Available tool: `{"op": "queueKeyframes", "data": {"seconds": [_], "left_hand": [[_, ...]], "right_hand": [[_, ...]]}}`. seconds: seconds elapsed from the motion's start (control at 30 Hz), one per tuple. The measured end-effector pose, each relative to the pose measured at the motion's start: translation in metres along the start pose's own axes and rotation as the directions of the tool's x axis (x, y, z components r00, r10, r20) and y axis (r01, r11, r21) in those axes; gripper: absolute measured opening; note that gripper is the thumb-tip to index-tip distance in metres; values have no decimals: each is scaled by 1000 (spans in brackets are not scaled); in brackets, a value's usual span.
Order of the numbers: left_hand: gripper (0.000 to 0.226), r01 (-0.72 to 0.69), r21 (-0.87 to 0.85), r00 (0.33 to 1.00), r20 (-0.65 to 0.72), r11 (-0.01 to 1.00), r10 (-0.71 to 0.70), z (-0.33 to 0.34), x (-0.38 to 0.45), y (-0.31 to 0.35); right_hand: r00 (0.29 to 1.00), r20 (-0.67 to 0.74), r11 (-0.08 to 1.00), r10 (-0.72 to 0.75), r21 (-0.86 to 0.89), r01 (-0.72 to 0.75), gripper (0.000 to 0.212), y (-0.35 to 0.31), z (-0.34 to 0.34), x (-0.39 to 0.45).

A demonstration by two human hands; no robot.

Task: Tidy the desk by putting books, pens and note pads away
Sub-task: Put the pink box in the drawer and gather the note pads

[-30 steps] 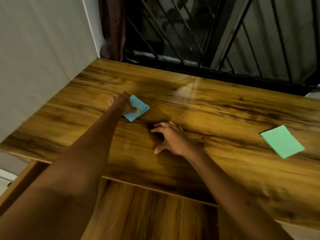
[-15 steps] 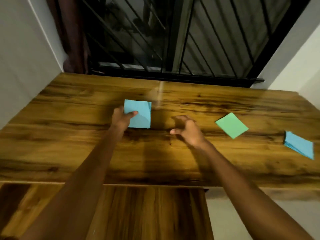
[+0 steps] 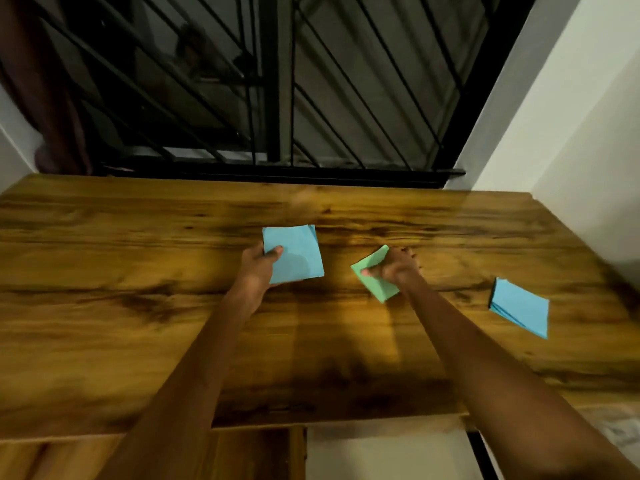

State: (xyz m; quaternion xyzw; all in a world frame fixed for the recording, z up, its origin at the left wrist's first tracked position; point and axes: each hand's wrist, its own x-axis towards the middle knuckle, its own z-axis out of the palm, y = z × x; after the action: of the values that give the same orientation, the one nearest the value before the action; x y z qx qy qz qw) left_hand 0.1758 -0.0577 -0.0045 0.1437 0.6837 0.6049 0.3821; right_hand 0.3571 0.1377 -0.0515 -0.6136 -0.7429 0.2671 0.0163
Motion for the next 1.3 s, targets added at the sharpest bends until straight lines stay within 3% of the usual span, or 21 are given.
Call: {"op": "queueKeyframes", "data": {"seconds": [0.17, 0.3, 0.43, 0.5, 0.57, 0.63, 0.7, 0.8, 0.87, 0.93, 1.07, 1.2, 1.3], "left_hand": [[43, 0, -37, 999, -32, 999, -1, 35, 1, 0], [39, -33, -35, 998, -46, 999, 31, 46, -1, 1], [40, -6, -92, 999, -33, 996, 3, 50, -11, 1], [40, 30, -143, 999, -13, 989, -32, 50, -18, 1], [40, 63, -178, 998, -6, 982, -66, 49, -25, 0], [40, 81, -198, 996, -10, 977, -84, 50, -31, -2], [40, 108, -218, 994, -4, 970, -111, 53, -36, -2], [38, 153, -203, 988, 25, 967, -151, 66, -46, -1], [38, 179, -193, 983, 70, 965, -168, 77, -54, -1], [36, 204, -216, 973, 148, 955, -175, 89, -61, -1], [35, 234, -284, 958, 233, 930, -169, 105, -69, -1], [39, 256, -330, 946, 277, 908, -166, 107, -72, -5], [36, 237, -307, 940, 311, 922, -139, 113, -77, -6]], "right_hand": [[999, 28, 993, 20, -115, -17, 76, -22, -31, -31], [995, 96, 1000, -1, -17, 3, 62, -22, -30, -26], [998, 49, 996, 32, 87, -36, 76, -20, -34, -34], [1000, 16, 993, 2, 114, -4, 67, -14, -43, -40], [999, 39, 968, -29, 250, 19, 54, -3, -53, -47], [995, 88, 866, -42, 500, -8, 37, 9, -66, -58], [990, 139, 697, -33, 713, -77, 24, 15, -79, -70], [972, 211, 454, -106, 880, -142, 24, 13, -96, -91], [958, 212, 375, -193, 918, -127, 26, 3, -98, -104], [952, 181, 377, -248, 923, -77, 27, -8, -91, -112], [978, 31, 518, -205, 852, 81, 31, -17, -77, -115], [984, -17, 621, -175, 774, 124, 31, -10, -70, -116], [987, -75, 620, -143, 770, 148, 29, -6, -62, -116]]}}
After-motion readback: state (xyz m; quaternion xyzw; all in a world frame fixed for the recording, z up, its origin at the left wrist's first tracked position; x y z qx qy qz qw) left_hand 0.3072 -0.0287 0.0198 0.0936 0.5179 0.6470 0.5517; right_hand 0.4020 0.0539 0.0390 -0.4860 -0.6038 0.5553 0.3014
